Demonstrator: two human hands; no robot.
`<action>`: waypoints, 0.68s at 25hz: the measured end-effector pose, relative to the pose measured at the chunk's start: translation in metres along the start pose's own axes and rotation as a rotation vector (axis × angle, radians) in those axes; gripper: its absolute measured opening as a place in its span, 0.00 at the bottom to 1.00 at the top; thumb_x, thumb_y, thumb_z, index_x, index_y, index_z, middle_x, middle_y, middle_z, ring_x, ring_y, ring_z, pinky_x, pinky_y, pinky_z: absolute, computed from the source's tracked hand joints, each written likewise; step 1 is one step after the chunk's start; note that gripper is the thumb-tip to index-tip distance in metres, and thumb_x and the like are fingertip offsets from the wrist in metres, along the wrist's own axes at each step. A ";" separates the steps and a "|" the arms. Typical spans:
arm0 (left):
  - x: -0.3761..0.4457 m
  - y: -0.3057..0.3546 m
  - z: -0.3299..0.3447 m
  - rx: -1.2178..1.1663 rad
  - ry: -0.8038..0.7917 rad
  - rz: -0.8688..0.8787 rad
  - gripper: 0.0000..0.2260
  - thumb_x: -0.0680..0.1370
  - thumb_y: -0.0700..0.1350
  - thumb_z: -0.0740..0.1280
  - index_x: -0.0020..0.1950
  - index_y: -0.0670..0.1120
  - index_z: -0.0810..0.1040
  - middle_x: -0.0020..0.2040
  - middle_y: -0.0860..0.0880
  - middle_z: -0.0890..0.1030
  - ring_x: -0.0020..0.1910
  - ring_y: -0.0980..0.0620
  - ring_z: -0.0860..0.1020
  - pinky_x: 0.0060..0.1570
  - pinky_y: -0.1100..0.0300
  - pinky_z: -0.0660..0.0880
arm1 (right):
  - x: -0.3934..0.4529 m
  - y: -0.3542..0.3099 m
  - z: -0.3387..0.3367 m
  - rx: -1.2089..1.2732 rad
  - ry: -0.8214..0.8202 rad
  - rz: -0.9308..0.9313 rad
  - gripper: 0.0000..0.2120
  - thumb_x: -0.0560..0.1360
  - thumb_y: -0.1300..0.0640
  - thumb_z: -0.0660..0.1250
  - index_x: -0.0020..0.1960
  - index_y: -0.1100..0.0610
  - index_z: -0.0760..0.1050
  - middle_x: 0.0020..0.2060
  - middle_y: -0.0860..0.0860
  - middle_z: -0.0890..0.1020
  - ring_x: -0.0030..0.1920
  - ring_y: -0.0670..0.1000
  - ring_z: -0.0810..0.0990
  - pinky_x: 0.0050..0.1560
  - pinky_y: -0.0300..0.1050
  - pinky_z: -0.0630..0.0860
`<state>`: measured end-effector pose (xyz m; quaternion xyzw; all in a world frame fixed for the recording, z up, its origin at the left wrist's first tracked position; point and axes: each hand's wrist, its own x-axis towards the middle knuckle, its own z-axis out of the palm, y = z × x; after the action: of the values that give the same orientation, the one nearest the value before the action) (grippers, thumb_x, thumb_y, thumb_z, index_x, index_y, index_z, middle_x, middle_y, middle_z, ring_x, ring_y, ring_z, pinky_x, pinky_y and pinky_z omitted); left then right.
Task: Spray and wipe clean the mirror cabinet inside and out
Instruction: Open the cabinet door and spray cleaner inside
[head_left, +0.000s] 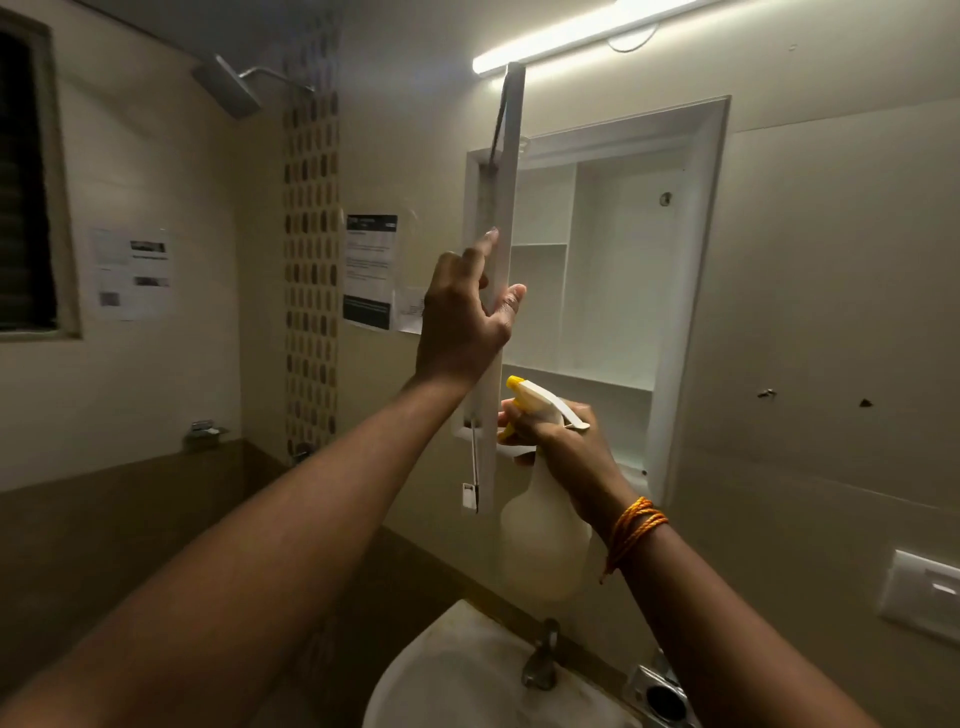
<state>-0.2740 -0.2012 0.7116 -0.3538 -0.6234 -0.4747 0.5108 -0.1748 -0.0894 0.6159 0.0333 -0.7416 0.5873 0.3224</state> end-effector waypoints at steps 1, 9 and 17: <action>0.004 -0.005 -0.007 0.027 0.013 -0.002 0.26 0.75 0.51 0.73 0.72 0.46 0.72 0.49 0.47 0.78 0.41 0.57 0.72 0.42 0.78 0.66 | 0.003 -0.001 0.009 0.023 -0.022 0.005 0.11 0.79 0.53 0.71 0.55 0.60 0.82 0.46 0.57 0.87 0.48 0.58 0.86 0.44 0.50 0.81; 0.025 -0.060 -0.072 0.336 -0.043 -0.014 0.30 0.78 0.42 0.67 0.79 0.52 0.62 0.58 0.45 0.76 0.46 0.54 0.72 0.42 0.58 0.77 | 0.033 -0.001 0.075 0.118 -0.092 0.004 0.12 0.79 0.53 0.71 0.57 0.59 0.82 0.46 0.53 0.88 0.50 0.53 0.86 0.46 0.47 0.78; 0.077 -0.151 -0.106 0.479 -0.339 -0.438 0.39 0.78 0.45 0.66 0.81 0.58 0.44 0.64 0.41 0.77 0.55 0.38 0.79 0.56 0.47 0.78 | 0.113 -0.059 0.127 0.264 0.064 -0.101 0.06 0.78 0.56 0.71 0.54 0.53 0.84 0.44 0.57 0.87 0.43 0.51 0.84 0.46 0.48 0.79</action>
<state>-0.3995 -0.3509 0.7550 -0.1561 -0.8536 -0.3481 0.3547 -0.2947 -0.1836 0.7115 0.0940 -0.6445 0.6636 0.3679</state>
